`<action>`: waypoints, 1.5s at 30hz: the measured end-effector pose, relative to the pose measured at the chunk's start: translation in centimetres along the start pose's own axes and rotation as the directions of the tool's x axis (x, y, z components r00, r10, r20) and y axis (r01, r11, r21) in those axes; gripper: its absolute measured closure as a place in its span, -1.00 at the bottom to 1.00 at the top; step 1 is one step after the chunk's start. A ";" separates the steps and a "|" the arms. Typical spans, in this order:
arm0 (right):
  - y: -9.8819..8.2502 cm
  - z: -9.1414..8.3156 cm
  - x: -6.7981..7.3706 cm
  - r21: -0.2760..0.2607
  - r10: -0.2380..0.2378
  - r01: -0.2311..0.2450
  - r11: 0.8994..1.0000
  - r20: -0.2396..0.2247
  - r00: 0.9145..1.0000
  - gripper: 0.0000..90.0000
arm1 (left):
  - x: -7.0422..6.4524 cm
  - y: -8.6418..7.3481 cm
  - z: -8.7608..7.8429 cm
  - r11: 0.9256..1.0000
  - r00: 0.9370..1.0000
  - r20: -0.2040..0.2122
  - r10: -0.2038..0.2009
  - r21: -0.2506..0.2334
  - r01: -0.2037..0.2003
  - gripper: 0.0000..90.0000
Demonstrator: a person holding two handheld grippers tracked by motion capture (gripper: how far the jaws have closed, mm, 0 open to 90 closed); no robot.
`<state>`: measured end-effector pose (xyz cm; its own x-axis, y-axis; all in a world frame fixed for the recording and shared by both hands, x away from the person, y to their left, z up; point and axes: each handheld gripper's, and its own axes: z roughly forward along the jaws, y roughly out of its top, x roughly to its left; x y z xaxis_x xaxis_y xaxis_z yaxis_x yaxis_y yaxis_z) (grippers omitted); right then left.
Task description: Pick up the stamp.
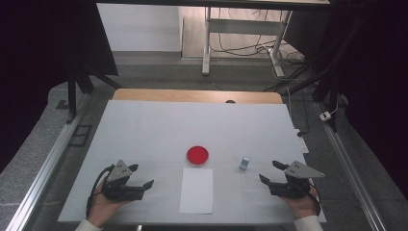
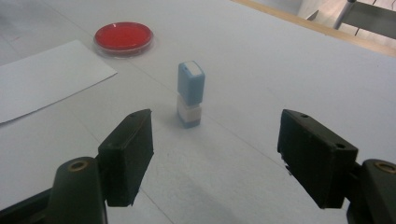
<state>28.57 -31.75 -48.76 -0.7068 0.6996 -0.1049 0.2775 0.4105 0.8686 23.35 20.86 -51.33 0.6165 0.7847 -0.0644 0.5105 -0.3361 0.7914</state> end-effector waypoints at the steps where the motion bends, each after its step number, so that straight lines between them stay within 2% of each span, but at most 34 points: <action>1: 0.1 0.0 0.0 0.004 0.003 -0.003 1.000 0.000 1.000 -0.41 | 0.0 0.0 0.0 1.000 1.000 -0.001 -0.001 0.000 0.001 -0.60; 6: 0.8 0.0 -0.1 0.017 0.004 -0.004 1.000 -0.007 1.000 -0.39 | 0.0 0.0 0.0 1.000 1.000 0.000 0.000 0.001 0.000 -0.60; 7: 1.2 -0.1 -0.2 0.024 -0.010 0.010 1.000 -0.005 1.000 -0.39 | 0.0 0.0 0.1 1.000 1.000 0.001 0.000 0.001 0.000 -0.60; 16: 3.6 0.4 -0.6 0.017 -0.003 0.003 1.000 -0.032 0.999 -0.39 | 0.2 0.2 0.4 1.000 1.000 0.007 -0.004 0.006 0.004 -0.60; 22: 5.0 1.3 -0.9 0.044 -0.015 0.017 0.999 -0.045 0.999 -0.38 | 0.2 0.2 0.5 1.000 1.000 0.004 -0.003 0.011 0.003 -0.59; 27: 6.1 2.1 -1.3 0.089 -0.026 0.033 0.995 -0.073 0.997 -0.38 | 0.3 0.2 0.6 1.000 1.000 0.005 -0.003 0.017 0.003 -0.59; 28: 6.6 2.6 -1.4 0.113 -0.030 0.040 0.993 -0.087 0.996 -0.38 | 0.3 0.2 0.6 1.000 1.000 0.005 -0.004 0.018 0.004 -0.59; 35: 7.4 4.4 -1.2 0.180 -0.041 0.062 0.982 -0.115 0.993 -0.38 | 0.2 0.1 0.8 1.000 1.000 0.005 -0.004 0.023 0.003 -0.59; 37: 7.3 5.4 -1.1 0.215 -0.061 0.087 0.973 -0.126 0.990 -0.38 | 0.2 0.1 0.8 1.000 1.000 0.004 -0.003 0.023 0.003 -0.59; 39: 7.2 5.7 -1.0 0.223 -0.062 0.093 0.970 -0.140 0.988 -0.38 | 0.2 0.1 0.8 1.000 1.000 0.002 -0.002 0.025 0.002 -0.59; 42: 7.0 6.6 -0.8 0.255 -0.069 0.109 0.961 -0.160 0.985 -0.38 | 0.3 0.1 0.8 1.000 1.000 -0.001 -0.003 0.025 0.003 -0.59; 45: 6.8 7.0 -0.8 0.256 -0.072 0.114 0.960 -0.168 0.983 -0.37 | 0.2 0.1 0.8 1.000 1.000 -0.002 0.000 0.026 0.000 -0.59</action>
<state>35.57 -25.42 -46.12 -0.8243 0.5598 -0.0840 0.3523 0.6235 0.6979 24.03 20.57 -51.78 0.6152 0.7858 -0.0634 0.5264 -0.3495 0.7751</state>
